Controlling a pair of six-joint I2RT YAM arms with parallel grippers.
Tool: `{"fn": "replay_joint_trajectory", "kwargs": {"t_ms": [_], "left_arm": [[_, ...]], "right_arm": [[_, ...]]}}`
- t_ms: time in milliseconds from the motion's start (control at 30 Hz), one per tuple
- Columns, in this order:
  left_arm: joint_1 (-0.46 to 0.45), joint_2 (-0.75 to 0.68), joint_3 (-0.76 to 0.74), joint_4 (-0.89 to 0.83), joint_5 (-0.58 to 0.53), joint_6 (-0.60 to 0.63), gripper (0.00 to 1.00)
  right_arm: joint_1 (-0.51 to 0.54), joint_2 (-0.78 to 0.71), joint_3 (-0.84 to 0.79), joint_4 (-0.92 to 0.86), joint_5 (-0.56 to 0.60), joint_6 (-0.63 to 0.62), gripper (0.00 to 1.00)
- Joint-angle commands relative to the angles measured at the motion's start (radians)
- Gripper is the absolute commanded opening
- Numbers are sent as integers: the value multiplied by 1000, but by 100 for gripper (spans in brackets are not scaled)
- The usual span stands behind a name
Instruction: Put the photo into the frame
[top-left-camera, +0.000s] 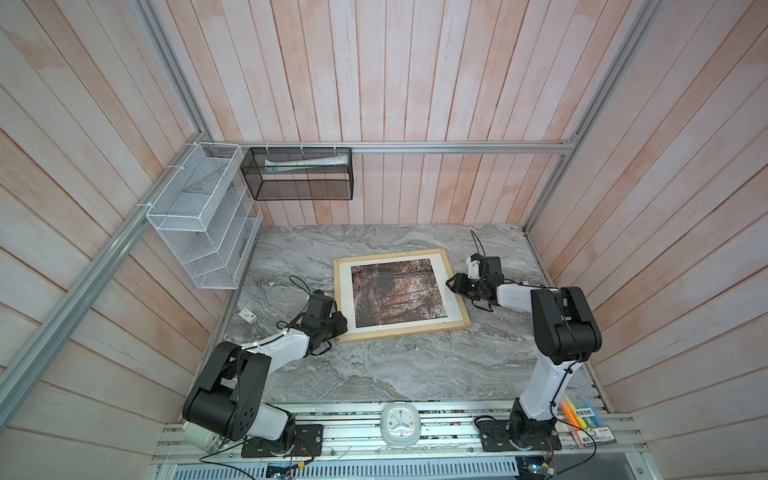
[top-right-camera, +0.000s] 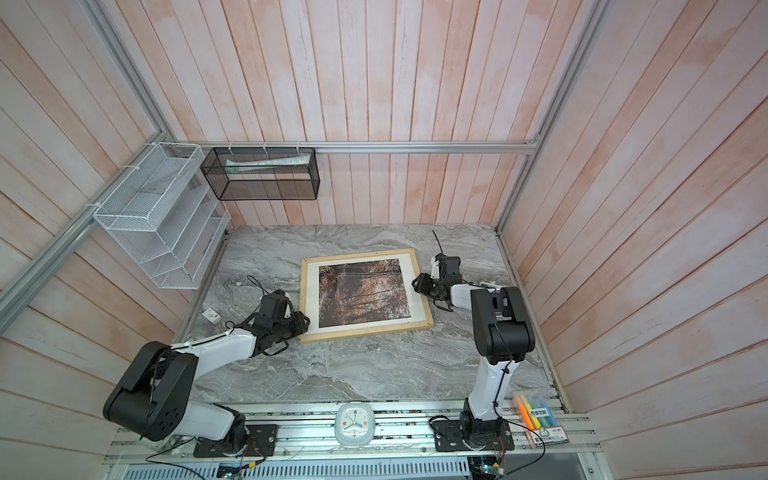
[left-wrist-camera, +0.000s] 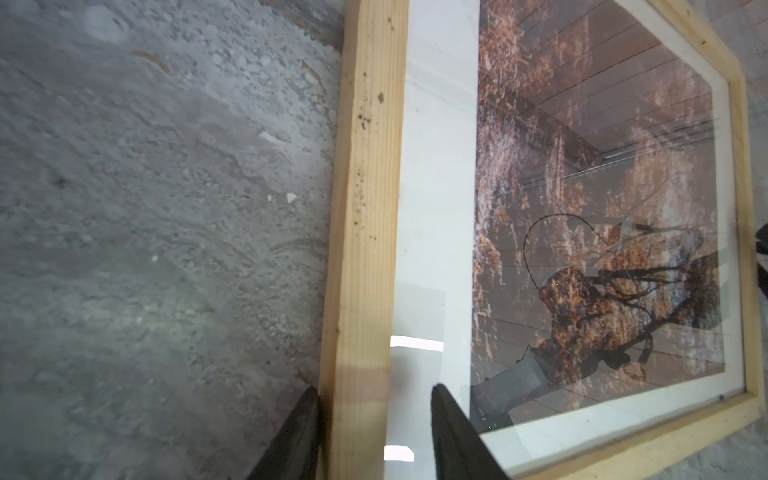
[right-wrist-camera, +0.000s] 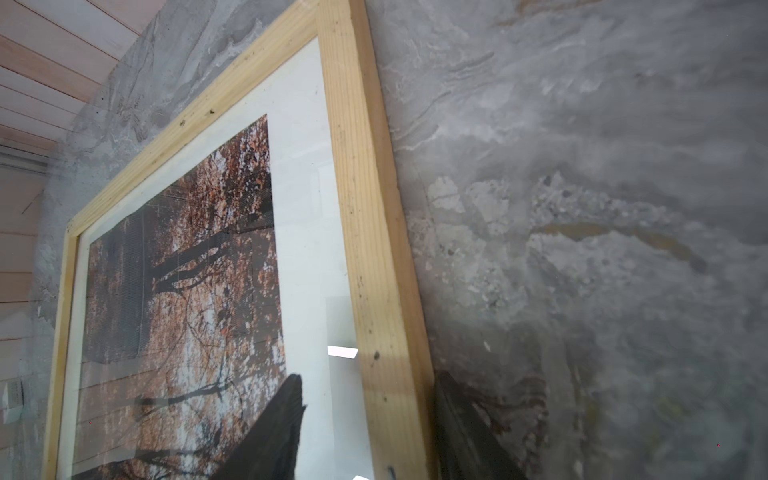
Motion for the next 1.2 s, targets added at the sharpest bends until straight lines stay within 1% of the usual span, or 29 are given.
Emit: {"fn": "replay_joint_trajectory", "kwargs": {"t_ms": [0,67,200,333,500,700,833,900,1000,1067,1167], "left_arm": [[-60,-17,-11,11,184,-28,45],[-60,-43,-5,-18,142,-19,46],[-57,-74,29,-94,59,7,49],[-49,-76,62,-123,46,30,50],[-27,-71,115,-149,38,57,50],[24,-40,194,-162,23,105,51],[77,16,256,-124,4,137,52],[110,60,294,-93,10,156,53],[156,158,393,-86,23,195,53],[183,234,476,-100,20,220,53],[208,343,586,-116,26,239,52]], "right_arm": [[104,27,29,12,-319,44,51],[101,21,35,3,-295,40,51],[80,-28,-4,29,-259,54,51],[40,-87,-68,51,-244,65,51],[-7,-166,-148,42,-216,50,51],[-18,-258,-233,2,-160,20,51],[-17,-333,-322,16,-135,38,51],[-17,-376,-368,31,-131,60,51],[-14,-451,-441,55,-142,88,51],[-14,-486,-445,7,-149,58,51],[-13,-527,-424,-94,-100,9,51]]}}
